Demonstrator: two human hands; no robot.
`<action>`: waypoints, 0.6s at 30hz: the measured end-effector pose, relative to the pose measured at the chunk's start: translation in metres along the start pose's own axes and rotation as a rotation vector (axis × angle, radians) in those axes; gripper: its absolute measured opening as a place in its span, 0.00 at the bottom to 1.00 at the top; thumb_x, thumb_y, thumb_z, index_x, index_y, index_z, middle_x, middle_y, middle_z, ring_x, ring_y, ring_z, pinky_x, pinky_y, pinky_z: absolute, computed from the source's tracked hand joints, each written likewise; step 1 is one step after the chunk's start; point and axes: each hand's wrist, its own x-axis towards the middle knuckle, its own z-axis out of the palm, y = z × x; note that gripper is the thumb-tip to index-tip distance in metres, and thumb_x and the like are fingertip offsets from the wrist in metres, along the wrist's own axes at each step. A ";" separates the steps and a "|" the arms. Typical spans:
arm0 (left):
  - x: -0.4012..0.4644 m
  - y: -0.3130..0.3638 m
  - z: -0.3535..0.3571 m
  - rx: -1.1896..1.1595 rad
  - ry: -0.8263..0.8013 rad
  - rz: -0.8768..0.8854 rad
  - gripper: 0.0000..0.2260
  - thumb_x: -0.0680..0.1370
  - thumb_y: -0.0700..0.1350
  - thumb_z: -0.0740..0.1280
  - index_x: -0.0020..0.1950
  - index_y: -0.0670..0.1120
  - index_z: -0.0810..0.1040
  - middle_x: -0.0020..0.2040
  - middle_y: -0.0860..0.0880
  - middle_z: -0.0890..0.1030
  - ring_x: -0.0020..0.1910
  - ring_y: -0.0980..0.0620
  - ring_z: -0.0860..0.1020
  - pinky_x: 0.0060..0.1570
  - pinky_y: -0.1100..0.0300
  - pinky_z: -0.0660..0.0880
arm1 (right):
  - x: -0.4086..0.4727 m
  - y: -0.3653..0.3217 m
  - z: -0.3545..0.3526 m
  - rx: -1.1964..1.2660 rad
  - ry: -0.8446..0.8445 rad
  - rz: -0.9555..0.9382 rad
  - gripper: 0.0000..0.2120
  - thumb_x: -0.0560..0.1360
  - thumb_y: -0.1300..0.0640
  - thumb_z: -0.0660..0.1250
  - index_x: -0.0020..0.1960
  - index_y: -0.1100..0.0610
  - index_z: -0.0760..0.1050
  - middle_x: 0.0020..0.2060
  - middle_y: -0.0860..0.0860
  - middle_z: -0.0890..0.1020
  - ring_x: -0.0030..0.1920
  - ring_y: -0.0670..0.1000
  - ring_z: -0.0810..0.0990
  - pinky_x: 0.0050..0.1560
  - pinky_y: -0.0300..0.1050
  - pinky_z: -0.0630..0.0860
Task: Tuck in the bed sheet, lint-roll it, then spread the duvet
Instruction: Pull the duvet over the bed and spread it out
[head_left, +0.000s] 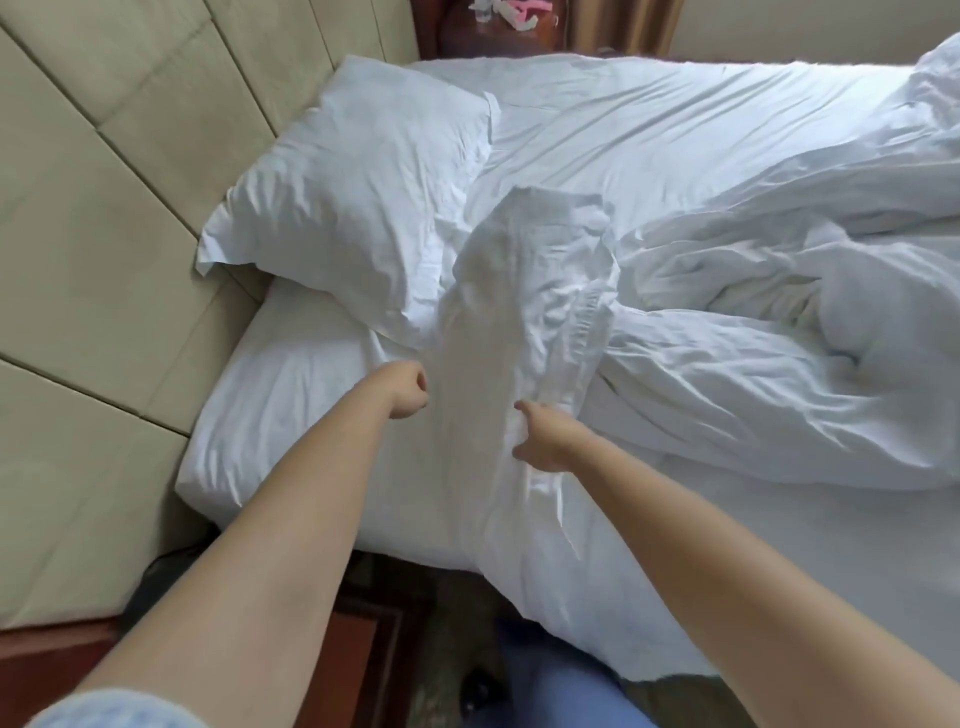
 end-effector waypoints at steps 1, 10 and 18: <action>0.008 0.005 0.002 -0.008 -0.015 0.006 0.13 0.78 0.42 0.64 0.61 0.42 0.76 0.60 0.42 0.79 0.59 0.44 0.76 0.57 0.57 0.72 | 0.008 0.002 -0.008 0.003 0.054 0.006 0.32 0.77 0.55 0.64 0.77 0.55 0.53 0.69 0.59 0.66 0.66 0.60 0.69 0.62 0.52 0.71; 0.091 0.065 -0.020 -0.085 -0.085 0.062 0.24 0.81 0.42 0.58 0.77 0.45 0.58 0.74 0.42 0.64 0.72 0.45 0.65 0.68 0.57 0.63 | 0.088 0.031 -0.065 0.129 0.434 0.148 0.39 0.76 0.42 0.63 0.77 0.53 0.48 0.75 0.58 0.52 0.76 0.58 0.49 0.74 0.54 0.53; 0.133 0.071 -0.038 -0.253 -0.084 -0.005 0.26 0.78 0.34 0.54 0.76 0.49 0.61 0.67 0.44 0.73 0.65 0.44 0.72 0.64 0.56 0.68 | 0.148 0.010 -0.089 0.741 0.293 0.136 0.49 0.71 0.49 0.71 0.78 0.53 0.40 0.59 0.55 0.77 0.57 0.56 0.77 0.51 0.45 0.75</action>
